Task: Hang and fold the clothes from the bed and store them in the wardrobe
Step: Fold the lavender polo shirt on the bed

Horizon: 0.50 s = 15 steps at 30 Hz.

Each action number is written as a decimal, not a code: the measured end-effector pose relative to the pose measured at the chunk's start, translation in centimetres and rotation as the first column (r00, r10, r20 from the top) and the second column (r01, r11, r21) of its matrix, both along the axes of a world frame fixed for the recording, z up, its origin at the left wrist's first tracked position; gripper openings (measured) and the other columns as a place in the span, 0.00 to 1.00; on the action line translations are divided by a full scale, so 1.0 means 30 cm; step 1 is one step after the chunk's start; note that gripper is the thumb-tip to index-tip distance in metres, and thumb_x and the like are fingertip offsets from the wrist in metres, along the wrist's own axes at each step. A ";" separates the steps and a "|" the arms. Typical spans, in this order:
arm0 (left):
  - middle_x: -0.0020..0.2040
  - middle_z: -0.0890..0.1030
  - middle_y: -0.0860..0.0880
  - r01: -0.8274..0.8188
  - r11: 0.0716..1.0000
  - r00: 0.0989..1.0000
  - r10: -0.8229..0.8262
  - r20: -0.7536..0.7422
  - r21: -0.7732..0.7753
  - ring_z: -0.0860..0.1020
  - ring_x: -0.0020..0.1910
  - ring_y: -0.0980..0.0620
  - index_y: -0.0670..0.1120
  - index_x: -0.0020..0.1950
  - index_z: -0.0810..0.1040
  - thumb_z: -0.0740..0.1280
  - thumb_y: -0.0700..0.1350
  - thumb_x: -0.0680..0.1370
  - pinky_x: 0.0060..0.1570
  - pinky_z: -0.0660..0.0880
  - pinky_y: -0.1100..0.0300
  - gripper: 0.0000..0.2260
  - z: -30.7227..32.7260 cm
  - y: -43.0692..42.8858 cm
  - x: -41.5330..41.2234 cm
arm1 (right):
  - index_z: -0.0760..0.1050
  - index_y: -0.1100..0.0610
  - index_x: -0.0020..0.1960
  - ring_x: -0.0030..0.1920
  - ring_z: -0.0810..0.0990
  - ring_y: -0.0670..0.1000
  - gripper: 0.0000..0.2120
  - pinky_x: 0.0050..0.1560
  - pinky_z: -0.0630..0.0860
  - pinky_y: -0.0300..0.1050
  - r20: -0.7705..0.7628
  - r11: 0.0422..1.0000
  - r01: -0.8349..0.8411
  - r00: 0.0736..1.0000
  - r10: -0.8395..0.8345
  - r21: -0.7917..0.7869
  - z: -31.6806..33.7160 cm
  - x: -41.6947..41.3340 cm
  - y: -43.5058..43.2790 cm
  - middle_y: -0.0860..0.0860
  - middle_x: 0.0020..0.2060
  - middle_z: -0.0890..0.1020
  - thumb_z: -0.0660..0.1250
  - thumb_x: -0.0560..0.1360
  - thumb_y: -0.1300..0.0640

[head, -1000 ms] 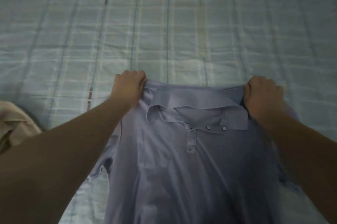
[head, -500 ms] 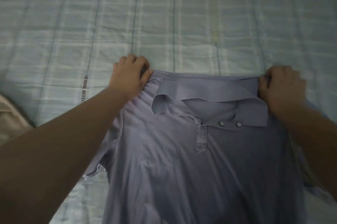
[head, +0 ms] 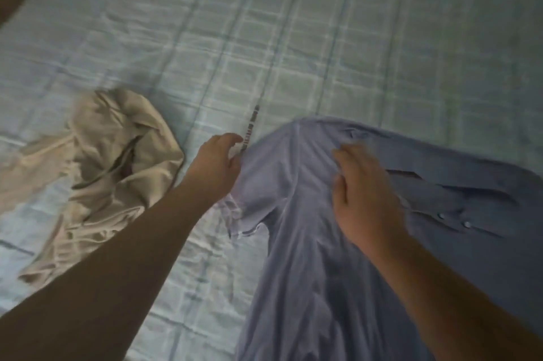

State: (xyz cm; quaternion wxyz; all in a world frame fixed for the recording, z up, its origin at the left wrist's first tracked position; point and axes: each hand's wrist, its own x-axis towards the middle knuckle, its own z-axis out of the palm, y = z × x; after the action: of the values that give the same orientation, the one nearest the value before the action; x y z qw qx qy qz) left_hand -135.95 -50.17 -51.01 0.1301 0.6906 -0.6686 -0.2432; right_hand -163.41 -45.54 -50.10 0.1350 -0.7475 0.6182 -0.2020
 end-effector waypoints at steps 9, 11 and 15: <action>0.55 0.81 0.43 -0.207 0.932 0.977 0.185 0.102 0.298 0.79 0.56 0.42 0.46 0.58 0.77 0.70 0.53 0.74 0.53 0.71 0.58 0.17 -0.056 0.025 0.137 | 0.53 0.62 0.80 0.78 0.56 0.58 0.29 0.76 0.54 0.56 -0.229 0.969 -0.024 0.970 0.082 0.245 -0.150 0.296 -0.108 0.59 0.79 0.58 0.53 0.82 0.54; 0.54 0.81 0.42 -0.126 0.947 0.982 0.077 0.172 0.296 0.78 0.56 0.41 0.44 0.54 0.78 0.68 0.50 0.76 0.55 0.73 0.55 0.12 -0.054 -0.002 0.128 | 0.51 0.60 0.80 0.78 0.55 0.57 0.29 0.76 0.53 0.57 -0.285 0.964 0.020 0.957 0.058 0.263 -0.174 0.300 -0.106 0.58 0.79 0.56 0.53 0.82 0.51; 0.37 0.77 0.50 -0.212 0.941 0.952 0.260 -0.163 0.262 0.76 0.38 0.48 0.49 0.42 0.74 0.64 0.46 0.79 0.38 0.71 0.58 0.06 -0.021 -0.052 0.120 | 0.51 0.59 0.80 0.79 0.53 0.57 0.30 0.77 0.51 0.60 -0.340 0.968 0.048 0.939 0.039 0.245 -0.198 0.310 -0.080 0.57 0.79 0.56 0.47 0.82 0.47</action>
State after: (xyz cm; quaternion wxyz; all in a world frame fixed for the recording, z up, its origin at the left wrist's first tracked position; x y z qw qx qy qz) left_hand -132.35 -51.72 -51.65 0.1383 0.7494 -0.5301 -0.3719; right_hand -154.11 -47.95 -56.05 0.1180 -0.7468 0.6545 0.0104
